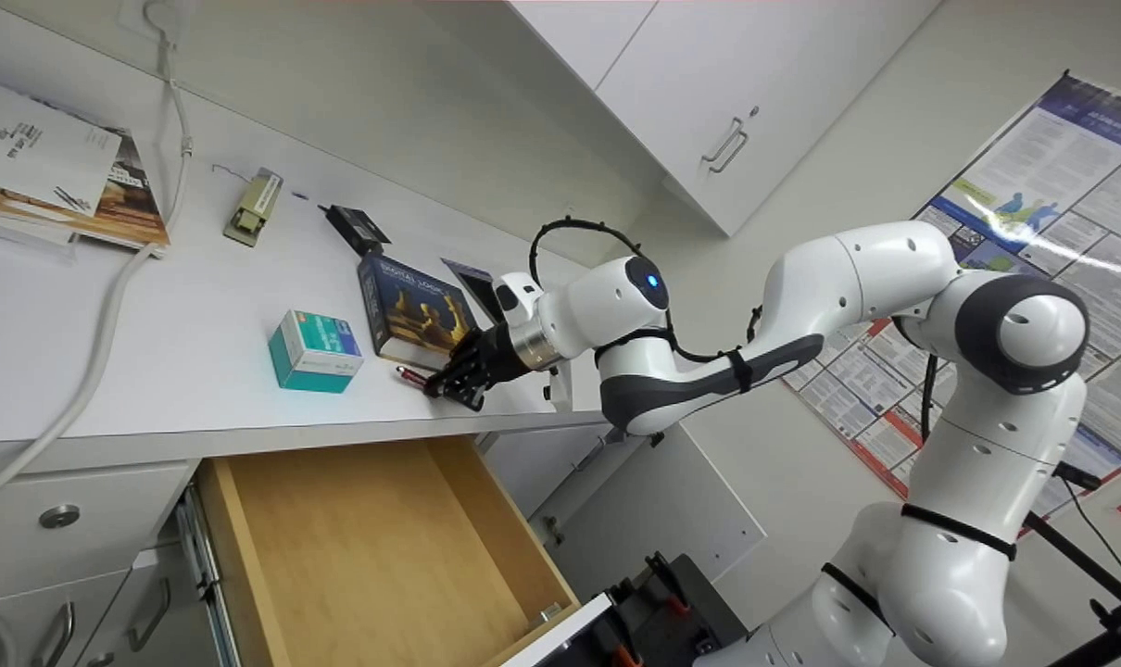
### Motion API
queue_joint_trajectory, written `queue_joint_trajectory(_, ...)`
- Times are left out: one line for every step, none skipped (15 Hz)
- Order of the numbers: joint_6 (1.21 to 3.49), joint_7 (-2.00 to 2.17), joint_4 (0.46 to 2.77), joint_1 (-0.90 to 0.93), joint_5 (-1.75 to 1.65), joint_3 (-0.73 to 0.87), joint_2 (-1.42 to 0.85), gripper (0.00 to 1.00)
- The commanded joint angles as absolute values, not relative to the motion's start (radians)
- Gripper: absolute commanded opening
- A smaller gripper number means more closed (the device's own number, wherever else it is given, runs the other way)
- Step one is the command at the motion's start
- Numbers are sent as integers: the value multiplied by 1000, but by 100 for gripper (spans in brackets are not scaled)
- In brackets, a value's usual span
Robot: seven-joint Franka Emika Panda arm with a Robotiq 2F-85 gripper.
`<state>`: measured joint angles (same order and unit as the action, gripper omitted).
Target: Remove the pen from the drawer and close it
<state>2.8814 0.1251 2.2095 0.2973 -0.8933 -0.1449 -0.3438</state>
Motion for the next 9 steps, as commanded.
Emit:
queue_joint_trajectory(2883, 177, 2139, 332, -942, -116, -399, 23)
queue_joint_trajectory(2882, 185, 2127, 339, -952, -109, -405, 4)
queue_joint_trajectory(2883, 190, 2120, 344, -957, -104, -409, 14)
queue_joint_trajectory(2878, 194, 2114, 346, -958, -105, -413, 40)
queue_joint_trajectory(2875, 184, 2113, 345, -950, -110, -415, 39)
queue_joint_trajectory(2869, 178, 2117, 343, -937, -117, -409, 43)
queue_joint_trajectory(2865, 165, 2126, 338, -922, -128, -394, 48)
queue_joint_trajectory(2860, 143, 2136, 328, -901, -143, -382, 57)
queue_joint_trajectory(2860, 139, 2144, 325, -888, -151, -367, 63)
